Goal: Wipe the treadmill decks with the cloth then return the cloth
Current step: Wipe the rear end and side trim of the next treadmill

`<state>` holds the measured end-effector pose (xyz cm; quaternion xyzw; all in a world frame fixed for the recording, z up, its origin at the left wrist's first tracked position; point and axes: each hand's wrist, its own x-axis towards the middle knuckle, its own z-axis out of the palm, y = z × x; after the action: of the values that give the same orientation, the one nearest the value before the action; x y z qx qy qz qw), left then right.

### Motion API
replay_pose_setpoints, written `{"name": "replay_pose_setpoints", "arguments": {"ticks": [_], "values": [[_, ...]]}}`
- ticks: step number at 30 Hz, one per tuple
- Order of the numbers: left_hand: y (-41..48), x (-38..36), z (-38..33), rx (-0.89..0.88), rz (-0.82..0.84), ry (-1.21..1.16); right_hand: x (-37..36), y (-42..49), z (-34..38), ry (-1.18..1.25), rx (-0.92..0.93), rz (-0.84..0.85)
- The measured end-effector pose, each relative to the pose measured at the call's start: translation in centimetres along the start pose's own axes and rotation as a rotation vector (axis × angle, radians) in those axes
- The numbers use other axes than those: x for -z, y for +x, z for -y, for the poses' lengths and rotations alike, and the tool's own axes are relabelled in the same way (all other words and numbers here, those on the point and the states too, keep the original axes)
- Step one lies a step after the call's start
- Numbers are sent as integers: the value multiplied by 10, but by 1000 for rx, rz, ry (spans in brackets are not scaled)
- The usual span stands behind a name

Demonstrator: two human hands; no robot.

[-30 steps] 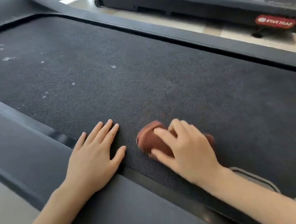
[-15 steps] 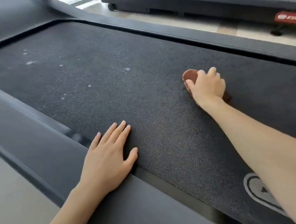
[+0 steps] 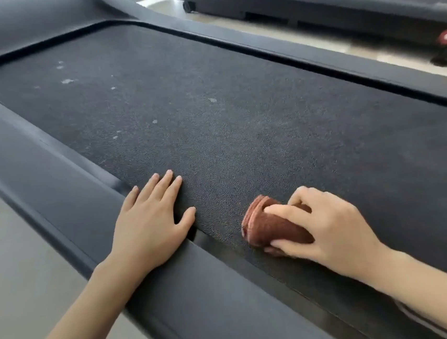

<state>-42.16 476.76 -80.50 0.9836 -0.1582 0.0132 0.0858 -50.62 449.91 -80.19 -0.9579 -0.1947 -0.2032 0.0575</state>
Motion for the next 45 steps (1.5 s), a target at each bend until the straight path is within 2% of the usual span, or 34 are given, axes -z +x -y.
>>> {"name": "replay_pose_setpoints", "arguments": {"ticks": [6,9,11,18,23,31,35,39,45], "values": [[1,-3,0,8,-16,14,-35,96,-67,-191,-505,24],[2,-3,0,6,-27,6,-55,134,-59,-290,-648,37],[3,-4,1,-10,-19,-5,-62,142,-41,-318,-619,15],[22,4,48,-39,19,18,-44,104,36,-214,-300,1],[16,9,43,-46,37,15,-26,70,86,-109,-239,53],[11,5,45,-78,30,14,-22,68,67,-106,-71,62],[28,1,51,-144,57,-6,-40,99,40,-99,-138,53],[51,5,62,-242,104,-27,-59,147,-12,-104,-303,77],[65,10,86,-206,66,-91,-84,212,-96,-101,-479,60]]}}
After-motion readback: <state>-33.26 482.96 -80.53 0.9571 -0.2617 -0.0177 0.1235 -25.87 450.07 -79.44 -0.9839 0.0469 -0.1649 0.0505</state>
